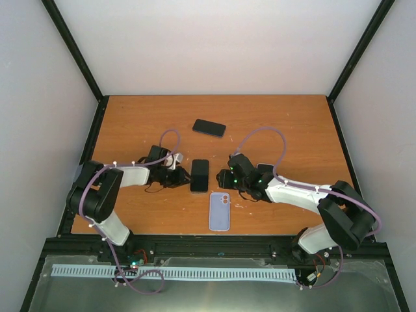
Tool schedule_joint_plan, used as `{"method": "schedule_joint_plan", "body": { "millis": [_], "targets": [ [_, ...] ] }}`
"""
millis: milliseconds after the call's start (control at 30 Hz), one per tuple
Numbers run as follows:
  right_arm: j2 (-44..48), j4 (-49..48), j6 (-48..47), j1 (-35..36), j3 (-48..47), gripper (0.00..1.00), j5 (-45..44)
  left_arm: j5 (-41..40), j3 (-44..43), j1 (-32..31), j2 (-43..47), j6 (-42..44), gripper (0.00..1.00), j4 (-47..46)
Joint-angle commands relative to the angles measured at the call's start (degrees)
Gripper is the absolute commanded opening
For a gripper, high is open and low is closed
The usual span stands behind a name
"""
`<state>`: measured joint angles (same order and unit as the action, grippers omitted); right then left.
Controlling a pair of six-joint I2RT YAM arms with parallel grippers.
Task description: Put the phone into the phone case
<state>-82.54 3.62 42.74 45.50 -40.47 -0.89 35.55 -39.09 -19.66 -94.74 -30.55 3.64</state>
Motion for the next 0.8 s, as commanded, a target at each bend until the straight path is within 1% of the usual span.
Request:
{"method": "schedule_joint_plan", "body": {
  "millis": [0, 33, 100, 167, 233, 300, 367, 433, 600, 767],
  "targets": [
    [-1.89, -0.96, -1.14, -0.23, -2.85, 0.51, -1.52, 7.2, 2.21, -1.05, 2.43, -5.5, 0.28, -8.2],
    [-2.99, -1.1, -1.71, -0.23, -3.8, 0.5, -1.14, 6.24, 2.45, -1.08, 3.25, -5.98, 0.28, -7.99],
    [-5.2, -1.73, -2.52, -0.23, -5.58, 0.48, -0.57, 1.98, 2.34, -0.86, 5.26, -6.18, 0.32, -6.18],
    [-7.6, -1.51, -3.35, -0.23, -7.79, 0.47, -0.46, -1.09, 2.37, 0.15, 7.26, -6.4, 0.41, -4.84],
    [-9.96, -1.37, -3.66, -0.23, -9.67, 0.46, -0.31, -1.44, 2.97, 2.11, 9.15, -6.86, 0.46, -5.18],
    [-12.3, -2.18, -3.71, -0.23, -10.94, 0.46, -0.12, -2.29, 2.9, 3.23, 10.4, -6.44, 0.47, -5.69],
    [-14.25, -2.55, -3.82, -0.38, -12.33, 0.45, -0.23, -3.38, 1.99, 3.44, 10.31, -5.39, 0.51, -5.64],
    [-16.43, -2.56, -4.18, -0.68, -13.95, 0.44, 0.01, -3.24, 0.87, 3.69, 9.24, -5.25, 0.51, -5.51],
    [-20.8, -2.05, -4.34, -1.56, -17.14, 0.41, 0.54, -0.95, 0.67, 4.45, 6.83, -6.73, 0.51, -9.27],
    [-23.62, -2.87, -4.6, -2.24, -18.52, 0.4, 2.02, -0.07, -0.38, 4.54, 3.86, -5.23, 0.51, -10.17]
  ]
}}
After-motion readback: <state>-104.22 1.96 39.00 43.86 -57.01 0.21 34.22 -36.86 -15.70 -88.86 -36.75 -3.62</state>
